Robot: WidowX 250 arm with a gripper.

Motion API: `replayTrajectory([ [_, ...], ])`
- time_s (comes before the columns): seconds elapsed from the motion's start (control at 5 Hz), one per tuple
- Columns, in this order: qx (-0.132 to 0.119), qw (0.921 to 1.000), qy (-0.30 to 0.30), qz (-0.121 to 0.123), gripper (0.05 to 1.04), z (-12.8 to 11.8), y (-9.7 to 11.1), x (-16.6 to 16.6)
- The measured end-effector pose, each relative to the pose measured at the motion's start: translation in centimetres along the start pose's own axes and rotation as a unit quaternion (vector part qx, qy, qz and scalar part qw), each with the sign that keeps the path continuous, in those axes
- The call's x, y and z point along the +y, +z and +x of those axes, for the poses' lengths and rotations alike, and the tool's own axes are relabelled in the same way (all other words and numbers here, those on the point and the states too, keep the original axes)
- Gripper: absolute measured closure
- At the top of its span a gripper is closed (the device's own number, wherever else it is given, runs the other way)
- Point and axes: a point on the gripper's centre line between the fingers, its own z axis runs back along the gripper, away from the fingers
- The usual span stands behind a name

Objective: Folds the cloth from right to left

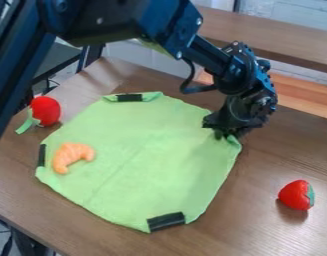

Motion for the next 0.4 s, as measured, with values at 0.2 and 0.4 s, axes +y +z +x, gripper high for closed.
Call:
replayTrajectory([
  [0.2,0.012,0.9999,-0.003,-0.006,0.895,-0.2,0.3,-0.2],
  [0.4,0.014,0.9993,-0.002,-0.034,1.008,0.5,2.2,-0.7],
])
